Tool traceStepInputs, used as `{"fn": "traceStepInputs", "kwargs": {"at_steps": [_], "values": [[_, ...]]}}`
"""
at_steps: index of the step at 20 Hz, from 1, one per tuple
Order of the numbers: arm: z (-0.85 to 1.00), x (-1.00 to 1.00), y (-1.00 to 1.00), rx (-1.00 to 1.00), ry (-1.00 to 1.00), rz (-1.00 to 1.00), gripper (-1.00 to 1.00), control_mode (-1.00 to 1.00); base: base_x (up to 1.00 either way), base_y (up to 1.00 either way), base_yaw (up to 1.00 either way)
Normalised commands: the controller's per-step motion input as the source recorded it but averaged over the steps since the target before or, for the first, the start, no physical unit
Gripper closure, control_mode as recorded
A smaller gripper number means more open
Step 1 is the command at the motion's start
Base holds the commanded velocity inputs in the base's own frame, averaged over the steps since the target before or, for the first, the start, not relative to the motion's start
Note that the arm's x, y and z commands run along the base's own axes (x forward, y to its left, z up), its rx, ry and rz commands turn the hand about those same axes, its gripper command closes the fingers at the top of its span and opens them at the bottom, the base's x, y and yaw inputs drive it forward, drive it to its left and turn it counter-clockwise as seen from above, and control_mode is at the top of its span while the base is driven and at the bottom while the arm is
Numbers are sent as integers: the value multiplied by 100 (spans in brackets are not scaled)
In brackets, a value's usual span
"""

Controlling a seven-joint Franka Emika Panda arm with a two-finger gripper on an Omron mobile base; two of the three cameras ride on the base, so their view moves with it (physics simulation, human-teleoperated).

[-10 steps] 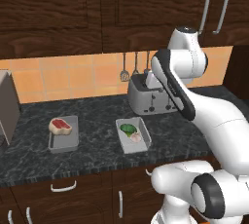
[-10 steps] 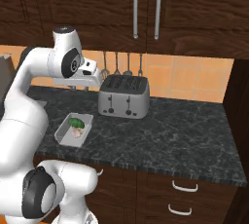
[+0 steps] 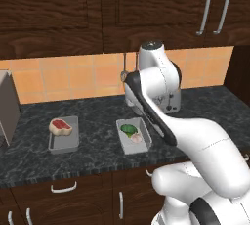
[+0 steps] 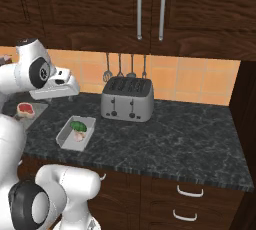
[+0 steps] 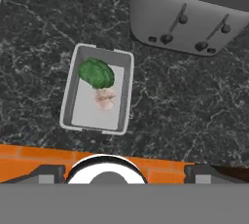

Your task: Take the meat container that has the steak and place it on the second highest rack of the freezer. Then take the vegetable container that has the garlic and broccoli and place it on the highest rack of the freezer.

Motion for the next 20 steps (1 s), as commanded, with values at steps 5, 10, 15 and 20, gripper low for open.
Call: {"fn": "traceStepInputs", "kwargs": {"at_steps": [5, 10, 15, 20], "values": [[-44, -12, 100, -17, 6, 11, -100, -100, 0, 0, 0], [-34, 7, 99, -9, 8, 12, -100, -100, 0, 0, 0], [-33, 1, 41, -5, 2, 24, -100, -100, 0, 0, 0], [-23, 0, 13, 0, 0, 43, -100, -100, 0, 0, 0]]}}
